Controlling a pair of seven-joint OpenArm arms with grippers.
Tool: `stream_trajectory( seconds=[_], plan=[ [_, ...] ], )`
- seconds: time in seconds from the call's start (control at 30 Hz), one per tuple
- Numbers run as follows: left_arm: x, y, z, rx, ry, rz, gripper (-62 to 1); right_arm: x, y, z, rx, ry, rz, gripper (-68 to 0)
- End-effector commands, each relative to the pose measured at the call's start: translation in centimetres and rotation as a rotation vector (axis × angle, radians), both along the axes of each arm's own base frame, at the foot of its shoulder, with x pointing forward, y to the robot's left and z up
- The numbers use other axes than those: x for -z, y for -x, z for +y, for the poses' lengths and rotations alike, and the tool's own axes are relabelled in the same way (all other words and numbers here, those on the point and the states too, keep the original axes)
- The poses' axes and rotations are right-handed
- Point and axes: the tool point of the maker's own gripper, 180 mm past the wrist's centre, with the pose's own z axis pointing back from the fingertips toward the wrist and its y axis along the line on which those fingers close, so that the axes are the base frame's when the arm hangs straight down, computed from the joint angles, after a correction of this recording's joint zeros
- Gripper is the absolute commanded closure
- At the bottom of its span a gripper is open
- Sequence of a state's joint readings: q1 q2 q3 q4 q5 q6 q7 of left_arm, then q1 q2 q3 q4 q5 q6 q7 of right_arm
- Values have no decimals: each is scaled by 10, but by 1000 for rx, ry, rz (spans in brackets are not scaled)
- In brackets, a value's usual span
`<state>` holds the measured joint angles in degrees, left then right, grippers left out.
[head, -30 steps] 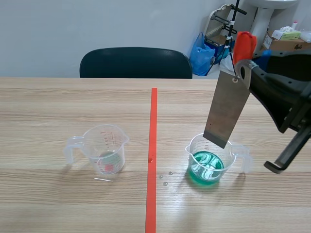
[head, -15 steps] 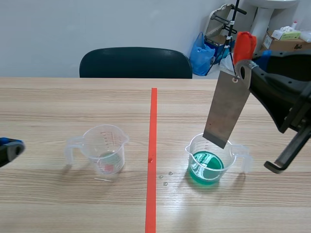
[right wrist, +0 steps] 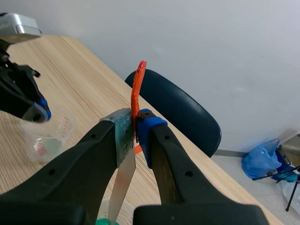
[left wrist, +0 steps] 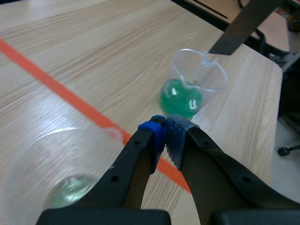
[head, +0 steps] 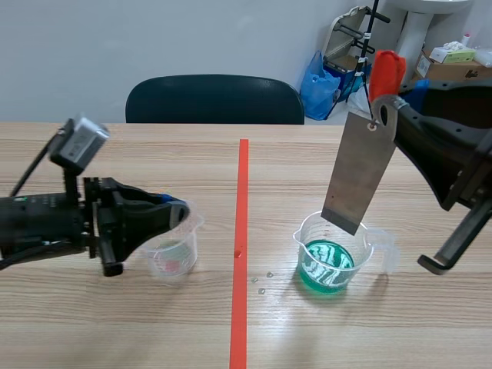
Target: Do the redox reaction experiment
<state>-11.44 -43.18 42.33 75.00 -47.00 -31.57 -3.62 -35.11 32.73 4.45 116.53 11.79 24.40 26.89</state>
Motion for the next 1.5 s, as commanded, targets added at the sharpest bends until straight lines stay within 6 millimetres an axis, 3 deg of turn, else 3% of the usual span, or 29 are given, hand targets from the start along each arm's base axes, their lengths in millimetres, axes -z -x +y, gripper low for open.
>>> stream_trajectory(
  seconds=[0.0, 0.27, 0.4, 0.73, 1.47],
  plan=[
    [-8, 1, -15, 17, 46, -4, -27, -13, 0, 1, -9, -16, -44, -13],
    [-17, 11, -70, 121, 103, 7, -27, -13, 0, 1, -9, -16, -44, -13],
    [-23, 1, -83, 79, 125, -4, -27, -13, 0, 1, -9, -16, -44, -13],
    [-33, 2, -116, 91, 165, 10, -27, -13, 0, 1, -9, -15, -44, -13],
    [-33, -4, -125, 65, 144, -13, -26, -13, 0, 1, -9, -15, -44, -13]
  ],
)
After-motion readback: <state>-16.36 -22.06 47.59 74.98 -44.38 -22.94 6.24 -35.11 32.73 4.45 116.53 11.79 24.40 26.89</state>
